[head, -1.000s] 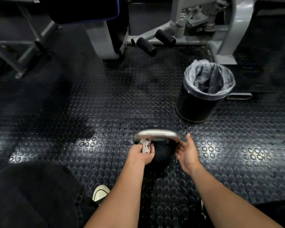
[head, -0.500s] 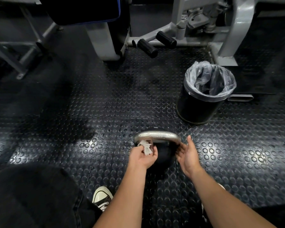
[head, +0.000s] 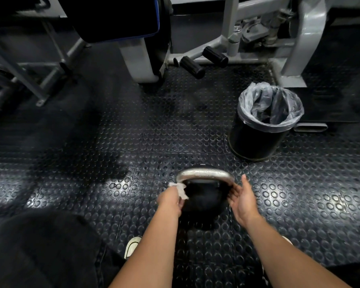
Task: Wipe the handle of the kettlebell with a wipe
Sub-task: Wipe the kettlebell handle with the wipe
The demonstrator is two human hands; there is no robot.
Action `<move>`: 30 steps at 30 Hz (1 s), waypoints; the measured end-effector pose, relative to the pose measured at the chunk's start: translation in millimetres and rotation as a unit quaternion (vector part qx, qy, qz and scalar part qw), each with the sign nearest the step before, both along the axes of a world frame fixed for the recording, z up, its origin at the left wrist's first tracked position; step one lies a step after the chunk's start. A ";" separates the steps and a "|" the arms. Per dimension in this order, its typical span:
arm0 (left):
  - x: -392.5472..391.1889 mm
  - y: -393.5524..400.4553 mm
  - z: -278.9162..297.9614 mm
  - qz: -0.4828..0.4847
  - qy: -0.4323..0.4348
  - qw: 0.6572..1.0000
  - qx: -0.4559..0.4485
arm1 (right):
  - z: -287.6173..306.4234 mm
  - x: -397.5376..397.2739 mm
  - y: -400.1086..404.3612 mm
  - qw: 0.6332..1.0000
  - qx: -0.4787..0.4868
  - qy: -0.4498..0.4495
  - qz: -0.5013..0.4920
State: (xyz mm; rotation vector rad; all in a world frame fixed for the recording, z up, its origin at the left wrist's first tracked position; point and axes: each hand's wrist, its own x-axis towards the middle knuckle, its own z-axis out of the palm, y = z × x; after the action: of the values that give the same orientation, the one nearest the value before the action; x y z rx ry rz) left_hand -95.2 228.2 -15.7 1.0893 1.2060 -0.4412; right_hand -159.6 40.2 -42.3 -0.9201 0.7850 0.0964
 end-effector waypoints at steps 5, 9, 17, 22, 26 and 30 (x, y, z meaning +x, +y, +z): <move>28.4 36.7 30.6 -0.273 -0.088 0.898 0.334 | -1.8 -0.6 0.3 1.000 -0.005 0.002 0.001; 55.9 38.1 50.9 -0.524 -0.171 0.755 0.355 | -1.6 0.3 0.3 1.000 -0.009 0.008 0.008; 74.6 39.6 42.4 -0.727 -0.136 0.592 0.319 | -3.8 1.4 -1.8 1.000 -0.008 0.006 0.007; 78.7 45.1 46.8 -0.720 -0.179 0.590 0.318 | -5.4 1.1 -0.7 1.000 -0.009 0.005 0.008; 75.2 43.9 37.7 -0.721 -0.171 0.593 0.315 | -3.6 1.6 0.9 1.000 -0.011 0.002 0.006; 77.9 38.0 41.8 -0.709 -0.199 0.599 0.314 | -3.3 1.6 0.3 1.000 -0.011 0.004 0.010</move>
State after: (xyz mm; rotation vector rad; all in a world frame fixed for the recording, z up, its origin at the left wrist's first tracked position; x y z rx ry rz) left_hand -17.3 266.2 26.1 2.5387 -0.2584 -0.9034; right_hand -158.0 40.5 -45.6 -0.9494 0.7849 0.1087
